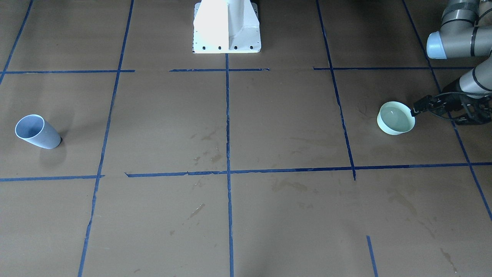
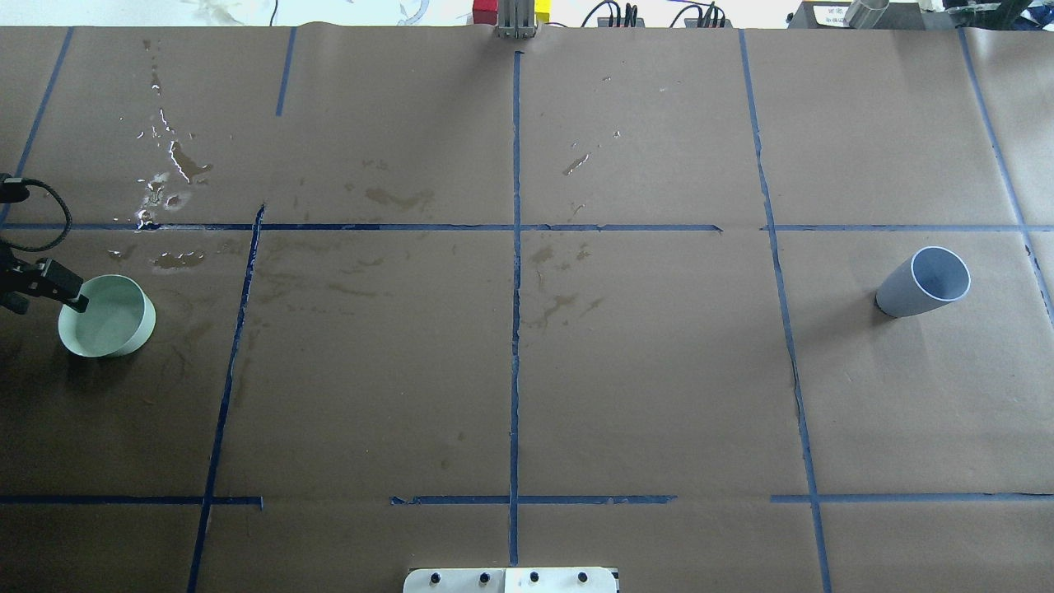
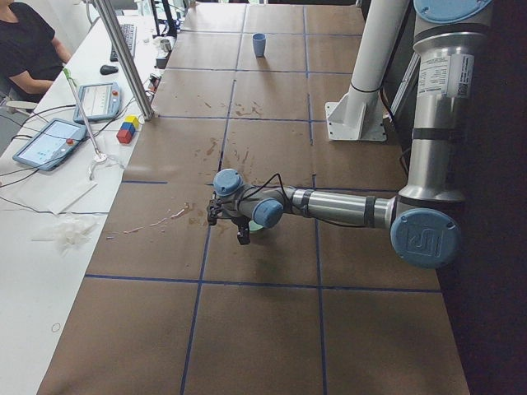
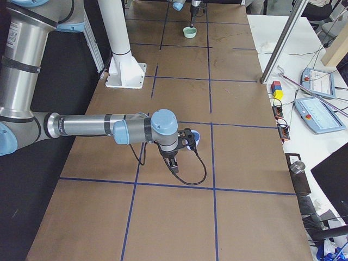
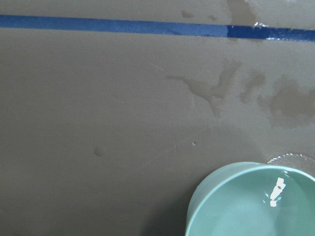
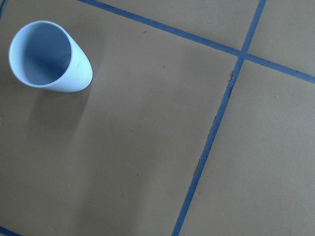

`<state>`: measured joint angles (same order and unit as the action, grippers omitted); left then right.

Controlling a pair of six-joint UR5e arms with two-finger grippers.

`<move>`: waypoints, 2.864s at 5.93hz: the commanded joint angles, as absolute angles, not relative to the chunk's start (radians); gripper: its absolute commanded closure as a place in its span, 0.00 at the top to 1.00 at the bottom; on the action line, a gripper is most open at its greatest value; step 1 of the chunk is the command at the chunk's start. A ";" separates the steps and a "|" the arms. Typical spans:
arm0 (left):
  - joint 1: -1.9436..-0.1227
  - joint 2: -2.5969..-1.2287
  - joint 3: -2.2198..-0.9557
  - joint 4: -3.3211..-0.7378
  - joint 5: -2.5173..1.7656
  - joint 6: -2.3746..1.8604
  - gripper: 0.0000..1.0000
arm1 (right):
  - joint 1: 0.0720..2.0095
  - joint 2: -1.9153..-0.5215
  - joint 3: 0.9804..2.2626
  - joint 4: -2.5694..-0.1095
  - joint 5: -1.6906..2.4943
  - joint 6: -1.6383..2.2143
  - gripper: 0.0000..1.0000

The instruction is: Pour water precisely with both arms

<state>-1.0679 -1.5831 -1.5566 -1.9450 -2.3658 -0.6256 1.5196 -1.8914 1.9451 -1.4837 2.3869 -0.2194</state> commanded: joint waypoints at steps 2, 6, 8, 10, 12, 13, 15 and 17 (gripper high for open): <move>-1.055 -1.589 -1.545 -1.945 -2.368 -0.624 0.52 | 1.519 -1.891 1.947 -1.482 2.390 -0.218 1.00; -1.049 -1.606 -1.555 -1.963 -2.370 -0.629 0.01 | 1.519 -1.893 1.950 -1.483 2.393 -0.216 1.00; -1.049 -1.629 -1.612 -1.965 -2.393 -0.630 0.00 | 1.519 -1.893 1.954 -1.483 2.393 -0.216 1.00; -1.040 -1.745 -1.617 -1.960 -2.516 -0.720 0.00 | 1.519 -1.893 1.956 -1.483 2.393 -0.218 1.00; -0.941 -1.871 -1.635 -1.956 -2.500 -0.944 0.00 | 1.519 -1.898 1.956 -1.483 2.393 -0.218 1.00; -0.874 -1.931 -1.635 -1.956 -2.499 -1.035 0.00 | 1.519 -1.898 1.956 -1.483 2.393 -0.218 1.00; -0.737 -2.052 -1.619 -1.948 -2.398 -1.165 0.00 | 1.519 -1.898 1.960 -1.483 2.393 -0.218 1.00; -0.666 -2.242 -1.512 -1.831 -2.306 -1.183 0.00 | 1.519 -1.899 1.962 -1.483 2.393 -0.218 1.00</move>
<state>-0.6979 -2.1474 -1.5688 -1.8854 -2.3479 -1.1739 1.5186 -1.8986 1.9613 -1.4833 2.3930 -0.2178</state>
